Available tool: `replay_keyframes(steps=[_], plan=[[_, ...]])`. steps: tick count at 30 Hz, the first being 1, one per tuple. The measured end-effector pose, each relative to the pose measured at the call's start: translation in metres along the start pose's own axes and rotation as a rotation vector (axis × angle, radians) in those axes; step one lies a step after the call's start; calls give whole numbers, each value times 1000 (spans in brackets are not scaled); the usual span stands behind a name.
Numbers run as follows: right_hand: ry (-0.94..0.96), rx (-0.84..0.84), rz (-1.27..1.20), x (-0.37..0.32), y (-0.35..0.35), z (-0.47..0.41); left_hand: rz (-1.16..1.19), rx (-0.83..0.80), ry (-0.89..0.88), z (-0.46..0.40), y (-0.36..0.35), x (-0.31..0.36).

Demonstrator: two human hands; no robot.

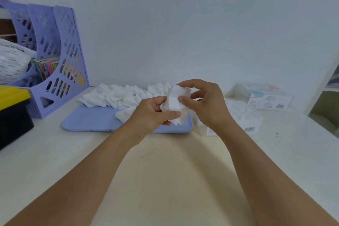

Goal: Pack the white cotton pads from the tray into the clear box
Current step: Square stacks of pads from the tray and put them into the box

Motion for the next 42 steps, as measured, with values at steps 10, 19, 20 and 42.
replay_keyframes(steps=[10, 19, 20, 42], plan=[[-15, 17, 102, 7, -10, 3, 10, 16, 42, -1, 0, -6], [-28, -200, 129, 18, -6, 2, -78, 55, 2, -2, 0, -7], [-15, -190, 136, 18, -6, 2, -68, 56, 6, -2, -1, -7], [29, 114, -40, 1, 8, -5, 291, 45, 156, -5, 1, -5]])
Point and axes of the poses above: each hand's wrist, its own z-axis away from the middle knuckle, its own y-axis out of the back of the hand, x = y × z, the point moved 1 cm from there along -z, towards the middle knuckle, and after that the axes turned 7 degrees about y, right-handed, at the moved point
